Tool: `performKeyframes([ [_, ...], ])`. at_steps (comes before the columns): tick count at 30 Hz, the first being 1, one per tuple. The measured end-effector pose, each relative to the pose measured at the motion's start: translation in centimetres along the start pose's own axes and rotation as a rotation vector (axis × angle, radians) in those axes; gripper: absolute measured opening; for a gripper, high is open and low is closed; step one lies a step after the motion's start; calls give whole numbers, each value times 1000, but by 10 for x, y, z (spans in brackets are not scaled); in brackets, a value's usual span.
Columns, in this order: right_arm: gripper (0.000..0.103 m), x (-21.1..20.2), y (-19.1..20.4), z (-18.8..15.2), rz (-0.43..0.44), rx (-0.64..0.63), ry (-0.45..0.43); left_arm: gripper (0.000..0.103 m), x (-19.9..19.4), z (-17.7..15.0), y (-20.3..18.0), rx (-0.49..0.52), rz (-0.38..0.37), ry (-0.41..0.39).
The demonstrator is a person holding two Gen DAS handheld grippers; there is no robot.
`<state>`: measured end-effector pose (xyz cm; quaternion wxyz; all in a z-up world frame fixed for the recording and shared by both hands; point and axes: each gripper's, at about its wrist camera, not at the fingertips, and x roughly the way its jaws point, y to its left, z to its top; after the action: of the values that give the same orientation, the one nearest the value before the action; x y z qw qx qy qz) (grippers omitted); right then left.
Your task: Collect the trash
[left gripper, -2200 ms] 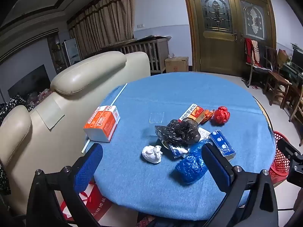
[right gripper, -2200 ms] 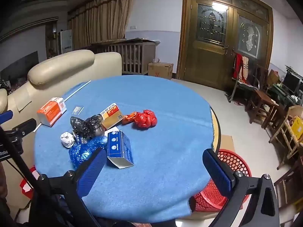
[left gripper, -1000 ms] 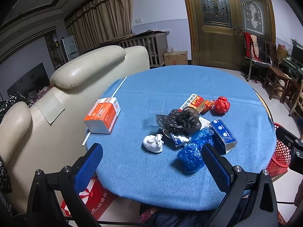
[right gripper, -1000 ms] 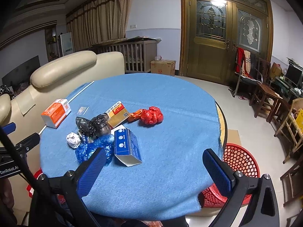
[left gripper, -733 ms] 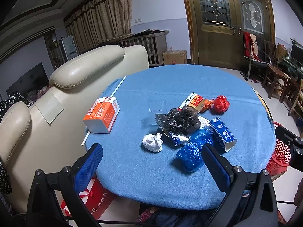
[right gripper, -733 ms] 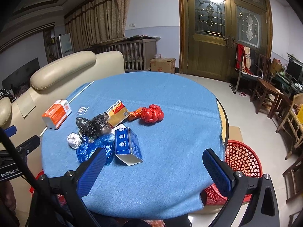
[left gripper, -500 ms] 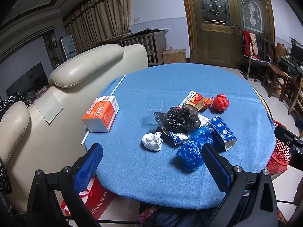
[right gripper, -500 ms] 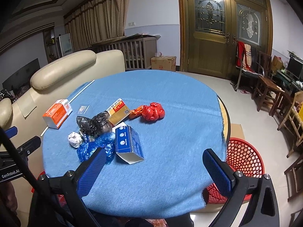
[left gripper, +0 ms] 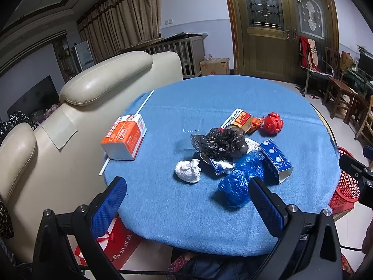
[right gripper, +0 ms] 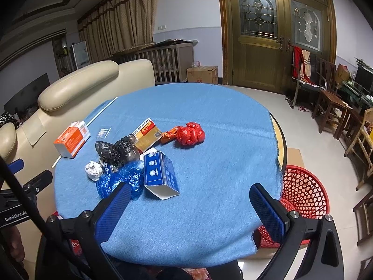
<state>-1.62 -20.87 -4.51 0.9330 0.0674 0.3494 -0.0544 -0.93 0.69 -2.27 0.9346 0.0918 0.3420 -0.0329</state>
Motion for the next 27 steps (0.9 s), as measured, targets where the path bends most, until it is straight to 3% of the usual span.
performKeyframes([
  [14,103,14,-5,-4,55,44,54,103,10,-6,2,-3,-13,30],
  [20,102,44,-11,-1,180,89,137,103,26,-11,6,-10,-59,77],
  [27,79,115,1,4,310,112,300,103,61,-28,4,18,-153,207],
])
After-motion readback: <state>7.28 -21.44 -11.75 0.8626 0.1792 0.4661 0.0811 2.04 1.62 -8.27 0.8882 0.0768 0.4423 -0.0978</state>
